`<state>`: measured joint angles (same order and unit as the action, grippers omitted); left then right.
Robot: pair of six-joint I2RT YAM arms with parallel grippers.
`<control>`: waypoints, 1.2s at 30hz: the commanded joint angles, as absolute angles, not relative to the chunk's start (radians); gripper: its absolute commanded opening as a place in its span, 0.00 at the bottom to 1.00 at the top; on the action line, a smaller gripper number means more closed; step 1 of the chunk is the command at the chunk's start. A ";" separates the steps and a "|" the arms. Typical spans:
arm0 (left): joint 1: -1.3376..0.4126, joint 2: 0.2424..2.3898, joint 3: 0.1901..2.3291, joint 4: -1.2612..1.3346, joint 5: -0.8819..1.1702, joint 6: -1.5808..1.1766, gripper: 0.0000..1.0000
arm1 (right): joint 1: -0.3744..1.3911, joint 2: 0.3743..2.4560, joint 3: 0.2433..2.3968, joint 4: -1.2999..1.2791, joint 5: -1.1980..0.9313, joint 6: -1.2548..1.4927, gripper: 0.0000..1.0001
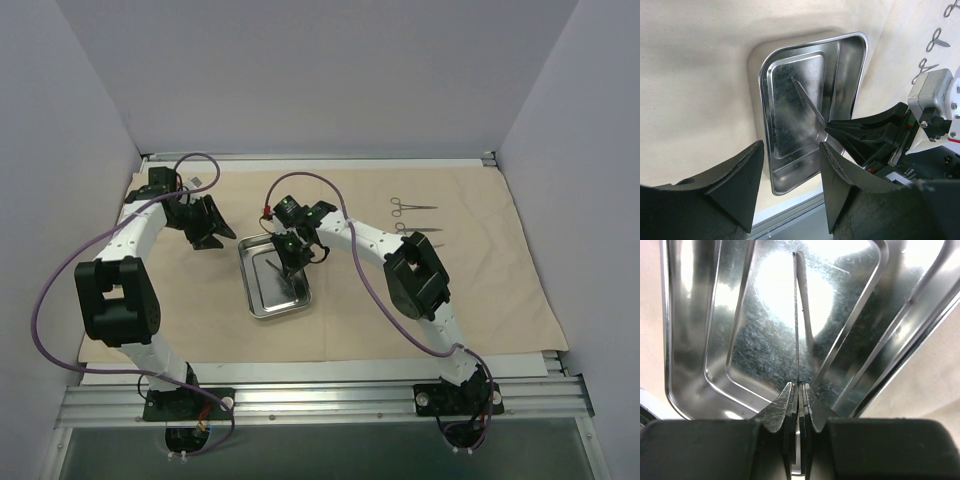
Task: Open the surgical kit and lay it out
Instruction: Adjust the medical item in the container.
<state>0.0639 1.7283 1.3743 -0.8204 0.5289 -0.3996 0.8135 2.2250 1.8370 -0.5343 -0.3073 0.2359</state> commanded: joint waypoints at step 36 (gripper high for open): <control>0.075 1.678 1.391 -0.831 0.540 -0.371 0.57 | 0.813 2.290 1.879 -0.612 -0.149 0.106 0.09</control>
<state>0.0673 1.7260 1.3743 -0.8310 0.5289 -0.3859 0.8131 2.2883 1.8606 -0.5495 -0.1909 0.1257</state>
